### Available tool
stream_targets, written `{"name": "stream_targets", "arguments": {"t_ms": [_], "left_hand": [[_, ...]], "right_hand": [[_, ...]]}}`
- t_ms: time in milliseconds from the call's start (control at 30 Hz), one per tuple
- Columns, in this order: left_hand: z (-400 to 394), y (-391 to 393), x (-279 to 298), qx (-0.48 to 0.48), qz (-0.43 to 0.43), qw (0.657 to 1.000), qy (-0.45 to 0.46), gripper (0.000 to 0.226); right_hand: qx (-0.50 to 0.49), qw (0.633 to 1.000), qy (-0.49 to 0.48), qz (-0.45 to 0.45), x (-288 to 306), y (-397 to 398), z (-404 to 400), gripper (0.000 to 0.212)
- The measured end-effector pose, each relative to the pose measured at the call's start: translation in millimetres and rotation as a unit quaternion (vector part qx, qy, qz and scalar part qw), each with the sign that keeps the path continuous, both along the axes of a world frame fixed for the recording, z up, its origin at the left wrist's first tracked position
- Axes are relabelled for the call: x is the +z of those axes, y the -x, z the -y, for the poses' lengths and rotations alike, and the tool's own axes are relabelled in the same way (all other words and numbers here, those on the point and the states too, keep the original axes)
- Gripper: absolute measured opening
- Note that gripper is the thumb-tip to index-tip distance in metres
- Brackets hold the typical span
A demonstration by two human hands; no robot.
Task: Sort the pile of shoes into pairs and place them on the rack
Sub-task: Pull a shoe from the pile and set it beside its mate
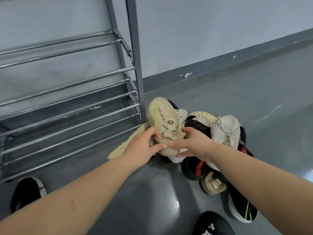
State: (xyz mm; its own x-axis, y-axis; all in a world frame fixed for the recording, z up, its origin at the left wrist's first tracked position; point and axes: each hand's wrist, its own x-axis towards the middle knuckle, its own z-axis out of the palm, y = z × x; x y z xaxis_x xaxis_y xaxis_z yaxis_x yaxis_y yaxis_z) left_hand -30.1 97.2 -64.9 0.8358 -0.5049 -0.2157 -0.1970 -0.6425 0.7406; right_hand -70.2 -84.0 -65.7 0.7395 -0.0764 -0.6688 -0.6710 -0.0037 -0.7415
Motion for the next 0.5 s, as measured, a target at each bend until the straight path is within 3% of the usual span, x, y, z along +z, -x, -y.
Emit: {"name": "stream_targets", "arguments": {"t_ms": [233,500], "left_hand": [[-85,66,15,0.052,-0.023,0.997,0.043,0.025],[-186,111,13,0.158,-0.077,0.982,0.064,0.029]], "right_hand": [[0.093,0.995,-0.016,-0.010,28,41,-72,0.049],[0.196,0.979,0.046,-0.022,43,50,-179,0.077]]}}
